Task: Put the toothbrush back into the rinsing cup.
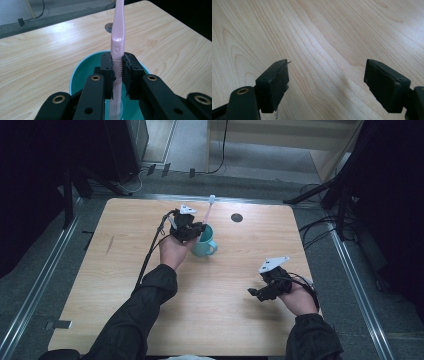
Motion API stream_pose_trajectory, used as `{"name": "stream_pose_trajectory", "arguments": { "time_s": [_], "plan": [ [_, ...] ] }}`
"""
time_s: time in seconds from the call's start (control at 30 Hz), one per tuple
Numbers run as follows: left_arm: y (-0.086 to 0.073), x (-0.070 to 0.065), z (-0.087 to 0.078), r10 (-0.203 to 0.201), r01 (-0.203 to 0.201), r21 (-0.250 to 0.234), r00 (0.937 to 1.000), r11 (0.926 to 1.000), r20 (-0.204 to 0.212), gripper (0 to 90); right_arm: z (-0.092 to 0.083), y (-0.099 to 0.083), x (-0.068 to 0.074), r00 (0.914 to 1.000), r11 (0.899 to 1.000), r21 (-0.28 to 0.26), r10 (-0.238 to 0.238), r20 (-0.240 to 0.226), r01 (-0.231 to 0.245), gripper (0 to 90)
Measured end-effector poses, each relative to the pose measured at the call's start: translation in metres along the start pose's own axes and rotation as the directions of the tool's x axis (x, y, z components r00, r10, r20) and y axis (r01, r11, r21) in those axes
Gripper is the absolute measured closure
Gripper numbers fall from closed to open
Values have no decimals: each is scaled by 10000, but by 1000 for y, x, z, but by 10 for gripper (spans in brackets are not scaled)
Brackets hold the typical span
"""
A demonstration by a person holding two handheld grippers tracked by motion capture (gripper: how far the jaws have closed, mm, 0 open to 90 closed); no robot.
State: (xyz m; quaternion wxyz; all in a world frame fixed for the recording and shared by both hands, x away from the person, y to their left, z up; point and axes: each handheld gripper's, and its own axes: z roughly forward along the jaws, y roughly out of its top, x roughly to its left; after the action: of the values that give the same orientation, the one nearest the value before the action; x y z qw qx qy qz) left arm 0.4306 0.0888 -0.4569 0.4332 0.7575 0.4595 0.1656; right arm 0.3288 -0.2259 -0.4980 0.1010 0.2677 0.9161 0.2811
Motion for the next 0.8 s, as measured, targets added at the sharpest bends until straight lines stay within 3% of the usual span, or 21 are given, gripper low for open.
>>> {"name": "stream_pose_trajectory", "arguments": {
  "time_s": [0.37,0.47,0.8],
  "plan": [
    [-3,0,5,-6,2,415,9999,9991,101,786,1,0,0,10000,10000,49,-10,-22,10,199],
    [-4,2,7,-110,102,730,9999,9973,108,782,1,0,0,10000,10000,67,-26,-35,26,199],
    [-5,5,10,-185,181,996,9998,9949,30,777,1,0,0,10000,10000,74,-9,-21,9,199]
  ]
}}
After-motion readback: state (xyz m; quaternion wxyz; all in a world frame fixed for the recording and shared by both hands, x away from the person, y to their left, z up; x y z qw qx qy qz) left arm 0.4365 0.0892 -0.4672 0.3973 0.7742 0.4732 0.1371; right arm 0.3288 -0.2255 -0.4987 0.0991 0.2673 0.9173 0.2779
